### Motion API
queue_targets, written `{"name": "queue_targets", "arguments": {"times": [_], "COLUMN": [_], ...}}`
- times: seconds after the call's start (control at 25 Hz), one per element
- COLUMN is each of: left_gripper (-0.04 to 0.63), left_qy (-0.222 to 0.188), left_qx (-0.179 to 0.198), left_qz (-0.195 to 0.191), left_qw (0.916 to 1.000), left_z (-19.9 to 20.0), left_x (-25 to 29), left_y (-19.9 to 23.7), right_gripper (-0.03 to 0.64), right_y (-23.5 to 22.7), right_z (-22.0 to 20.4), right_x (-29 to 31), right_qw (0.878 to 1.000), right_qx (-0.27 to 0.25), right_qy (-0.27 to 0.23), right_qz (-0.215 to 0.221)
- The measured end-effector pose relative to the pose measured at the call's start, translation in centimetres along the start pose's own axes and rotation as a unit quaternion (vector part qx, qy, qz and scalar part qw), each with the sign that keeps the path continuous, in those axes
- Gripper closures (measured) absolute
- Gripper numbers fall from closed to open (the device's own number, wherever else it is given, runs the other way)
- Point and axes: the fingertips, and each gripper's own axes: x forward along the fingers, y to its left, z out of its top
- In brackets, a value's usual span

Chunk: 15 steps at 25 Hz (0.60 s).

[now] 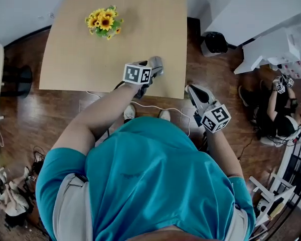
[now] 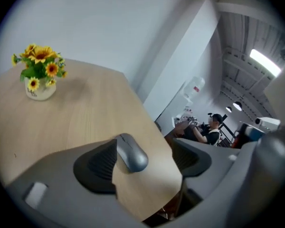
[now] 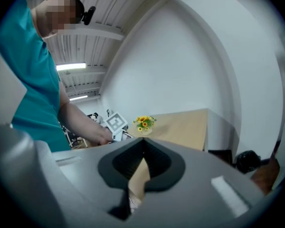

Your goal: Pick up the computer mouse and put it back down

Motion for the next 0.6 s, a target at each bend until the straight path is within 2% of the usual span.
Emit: {"name": "queue_targets", "arguments": {"times": [0.12,0.24,0.36,0.6], "left_gripper": [0.181,0.147,0.127,0.124], "left_qy": [0.034,0.054,0.069,0.105], "left_qx": [-0.028,-0.045,-0.056,-0.043], "left_qz": [0.031,0.056,0.071,0.099], "left_qw": [0.9986,0.996,0.9936,0.9886], "left_z": [-1.3,-2.2,-2.7,-3.1], "left_x": [2.5,4.4,6.0,8.1], "left_y": [1.9,3.0,3.3,4.1], "right_gripper": [0.615,0.615,0.615,0.615], "right_y": [-0.3,-0.7,-0.9,-1.8], "right_z": [-0.8,-1.7,-2.2,-2.9], "right_x": [-0.7,-1.3,-2.0,-3.7], "right_qw": [1.0,1.0,1.0,0.999], "right_qx": [0.008,0.014,0.018,0.03], "right_qy": [0.003,0.005,0.006,0.006], "right_qz": [-0.001,-0.004,-0.007,-0.024]}}
